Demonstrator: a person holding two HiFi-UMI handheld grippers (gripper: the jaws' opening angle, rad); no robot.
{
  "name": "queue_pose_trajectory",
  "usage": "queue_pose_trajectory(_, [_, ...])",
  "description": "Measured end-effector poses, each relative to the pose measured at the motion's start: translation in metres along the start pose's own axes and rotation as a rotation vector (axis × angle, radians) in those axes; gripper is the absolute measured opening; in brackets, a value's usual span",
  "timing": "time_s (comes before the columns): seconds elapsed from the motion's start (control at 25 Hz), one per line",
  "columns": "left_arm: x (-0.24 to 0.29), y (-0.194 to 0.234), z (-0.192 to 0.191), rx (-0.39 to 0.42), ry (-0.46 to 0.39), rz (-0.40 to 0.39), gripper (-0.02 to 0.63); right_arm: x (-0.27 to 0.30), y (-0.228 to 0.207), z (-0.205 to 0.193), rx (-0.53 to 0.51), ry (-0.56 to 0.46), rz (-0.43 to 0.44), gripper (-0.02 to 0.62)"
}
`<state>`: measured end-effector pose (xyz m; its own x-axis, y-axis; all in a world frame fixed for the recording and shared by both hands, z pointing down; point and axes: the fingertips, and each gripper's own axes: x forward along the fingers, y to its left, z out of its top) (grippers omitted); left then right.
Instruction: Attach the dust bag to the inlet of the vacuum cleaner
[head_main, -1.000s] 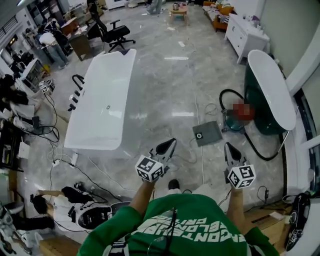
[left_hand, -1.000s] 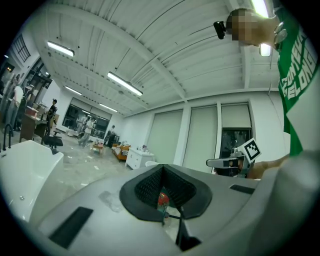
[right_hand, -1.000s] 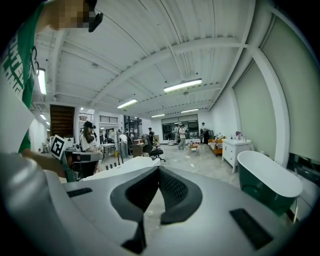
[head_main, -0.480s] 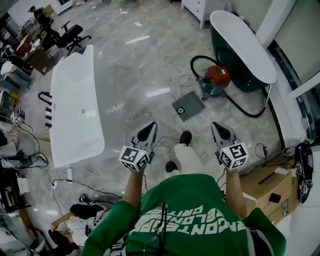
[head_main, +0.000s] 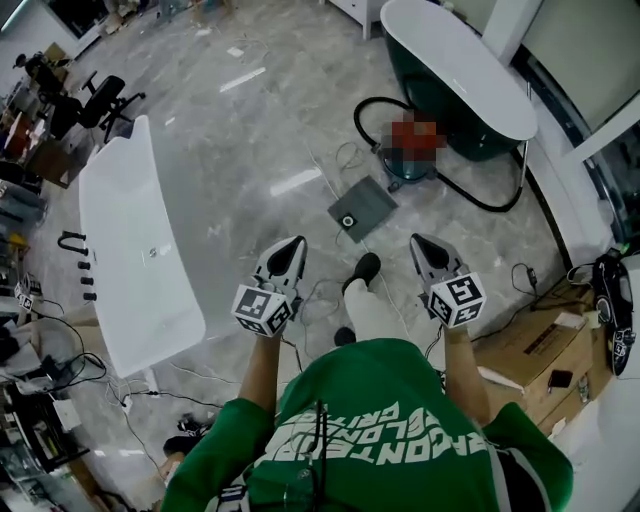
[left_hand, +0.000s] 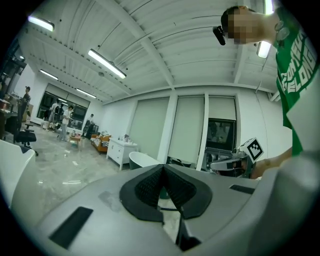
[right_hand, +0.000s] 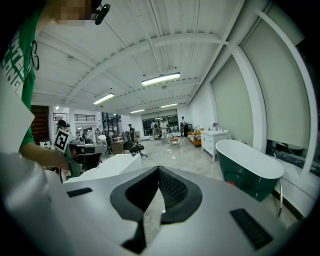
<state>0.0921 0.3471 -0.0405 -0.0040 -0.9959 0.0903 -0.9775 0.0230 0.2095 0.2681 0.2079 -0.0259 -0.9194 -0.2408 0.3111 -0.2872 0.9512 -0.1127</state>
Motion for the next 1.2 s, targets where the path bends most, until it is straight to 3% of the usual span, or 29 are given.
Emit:
queue_pose_trajectory(0.48, [0.154,0.076,0.040,0.018,0.029,-0.131,0.005,0.121,-0.108,0.052,0.022,-0.007,-0.041,0.008])
queue_pose_trajectory(0.72, [0.230,0.106,0.060,0.037,0.040,-0.154,0.003,0.170,-0.161,0.077,0.023,-0.027,-0.041,0.008])
queue_pose_trajectory(1.2, [0.317,0.122,0.066,0.055,0.049,-0.219,0.003,0.206,-0.216,0.103,0.006,-0.086,-0.051,0.008])
